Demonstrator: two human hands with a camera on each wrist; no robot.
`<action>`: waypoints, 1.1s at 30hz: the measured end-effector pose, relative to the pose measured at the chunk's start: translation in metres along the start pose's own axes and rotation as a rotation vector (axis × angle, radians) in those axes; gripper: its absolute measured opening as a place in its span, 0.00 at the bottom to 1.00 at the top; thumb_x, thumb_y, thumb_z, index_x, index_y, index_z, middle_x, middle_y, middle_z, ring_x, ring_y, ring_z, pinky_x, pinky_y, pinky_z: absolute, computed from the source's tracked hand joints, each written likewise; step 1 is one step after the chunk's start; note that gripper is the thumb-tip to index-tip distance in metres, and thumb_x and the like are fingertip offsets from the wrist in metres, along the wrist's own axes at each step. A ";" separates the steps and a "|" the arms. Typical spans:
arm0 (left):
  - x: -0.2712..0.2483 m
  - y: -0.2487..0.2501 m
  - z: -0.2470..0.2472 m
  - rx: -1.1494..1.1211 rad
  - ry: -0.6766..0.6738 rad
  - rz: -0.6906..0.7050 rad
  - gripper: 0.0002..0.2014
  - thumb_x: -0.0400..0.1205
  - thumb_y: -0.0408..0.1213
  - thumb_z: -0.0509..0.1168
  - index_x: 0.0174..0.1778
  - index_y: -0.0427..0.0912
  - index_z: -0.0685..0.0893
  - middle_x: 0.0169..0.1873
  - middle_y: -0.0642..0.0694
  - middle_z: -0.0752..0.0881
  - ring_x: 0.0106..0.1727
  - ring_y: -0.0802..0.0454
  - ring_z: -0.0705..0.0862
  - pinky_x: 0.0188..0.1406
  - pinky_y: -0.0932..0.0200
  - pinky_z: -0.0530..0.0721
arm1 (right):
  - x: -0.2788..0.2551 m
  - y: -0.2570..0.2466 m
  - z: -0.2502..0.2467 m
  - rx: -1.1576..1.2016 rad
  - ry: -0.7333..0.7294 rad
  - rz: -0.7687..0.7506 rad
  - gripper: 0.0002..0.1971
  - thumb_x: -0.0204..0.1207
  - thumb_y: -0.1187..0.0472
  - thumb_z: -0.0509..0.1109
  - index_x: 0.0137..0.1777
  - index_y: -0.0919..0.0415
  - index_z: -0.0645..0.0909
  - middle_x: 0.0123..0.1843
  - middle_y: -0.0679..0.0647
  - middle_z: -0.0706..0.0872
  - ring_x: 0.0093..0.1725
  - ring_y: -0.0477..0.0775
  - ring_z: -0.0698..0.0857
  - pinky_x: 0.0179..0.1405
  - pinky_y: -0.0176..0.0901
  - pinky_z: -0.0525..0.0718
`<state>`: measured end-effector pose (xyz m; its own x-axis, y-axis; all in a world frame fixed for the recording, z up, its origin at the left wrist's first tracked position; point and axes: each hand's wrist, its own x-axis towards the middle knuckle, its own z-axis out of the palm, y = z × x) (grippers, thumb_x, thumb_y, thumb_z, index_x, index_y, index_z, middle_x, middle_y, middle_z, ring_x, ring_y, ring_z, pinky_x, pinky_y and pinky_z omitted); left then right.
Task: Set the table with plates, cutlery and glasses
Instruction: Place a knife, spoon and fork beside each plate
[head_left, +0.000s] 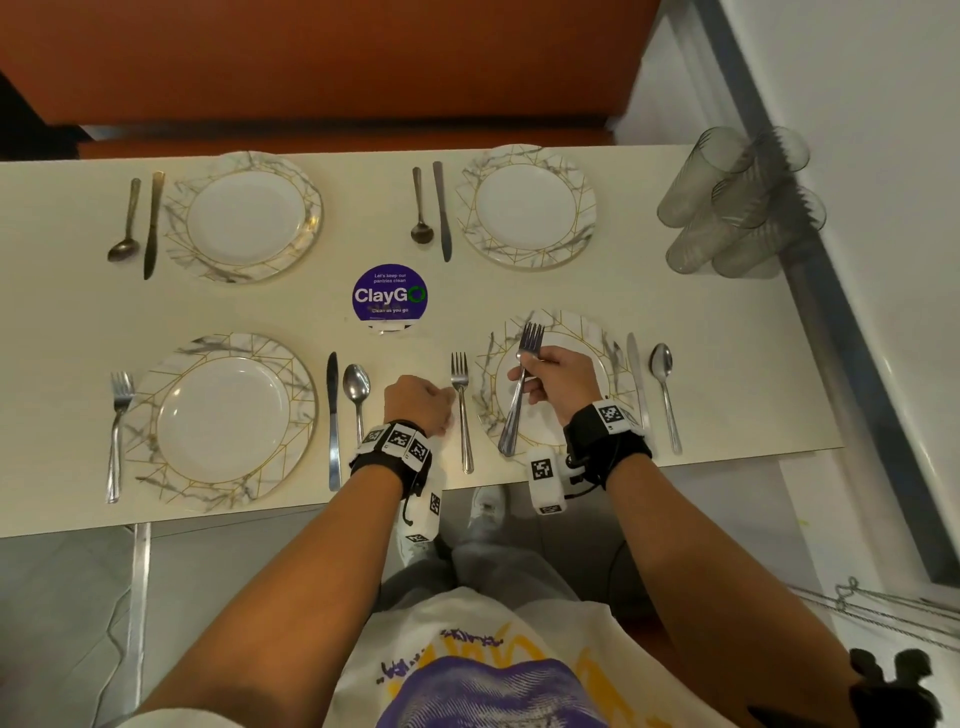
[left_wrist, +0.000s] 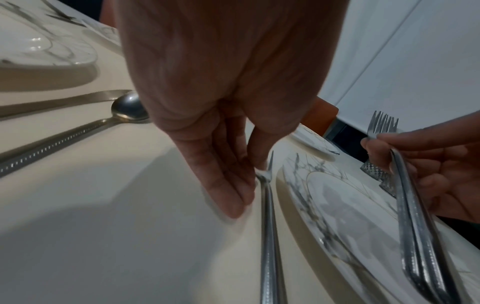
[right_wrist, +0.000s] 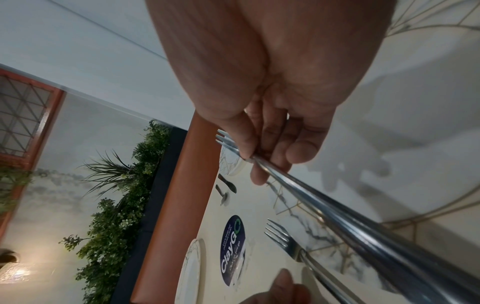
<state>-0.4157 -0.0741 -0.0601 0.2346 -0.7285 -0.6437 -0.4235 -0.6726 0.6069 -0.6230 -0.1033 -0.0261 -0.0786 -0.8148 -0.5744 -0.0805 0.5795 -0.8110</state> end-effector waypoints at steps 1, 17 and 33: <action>0.000 0.001 -0.003 0.062 0.040 0.053 0.15 0.86 0.43 0.70 0.40 0.36 0.92 0.31 0.41 0.92 0.36 0.42 0.93 0.45 0.49 0.94 | 0.001 -0.002 0.001 -0.002 0.009 -0.003 0.05 0.82 0.63 0.72 0.50 0.65 0.88 0.40 0.61 0.93 0.34 0.56 0.84 0.31 0.45 0.83; -0.042 0.061 -0.059 -0.270 -0.296 0.381 0.06 0.81 0.34 0.78 0.52 0.38 0.94 0.44 0.31 0.93 0.38 0.42 0.85 0.36 0.51 0.84 | -0.025 -0.074 0.027 0.063 0.035 -0.202 0.11 0.78 0.72 0.71 0.59 0.66 0.85 0.37 0.61 0.88 0.30 0.58 0.85 0.31 0.48 0.85; -0.017 0.155 -0.074 -0.680 -0.146 0.403 0.11 0.81 0.26 0.75 0.59 0.27 0.88 0.47 0.30 0.92 0.47 0.38 0.93 0.53 0.44 0.94 | -0.022 -0.100 -0.001 -0.110 -0.058 -0.335 0.08 0.78 0.60 0.76 0.53 0.62 0.86 0.41 0.56 0.95 0.35 0.51 0.86 0.32 0.40 0.82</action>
<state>-0.4203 -0.1756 0.0789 0.0403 -0.9393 -0.3407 0.1859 -0.3280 0.9262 -0.6147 -0.1436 0.0675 0.0267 -0.9578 -0.2864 -0.1993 0.2756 -0.9404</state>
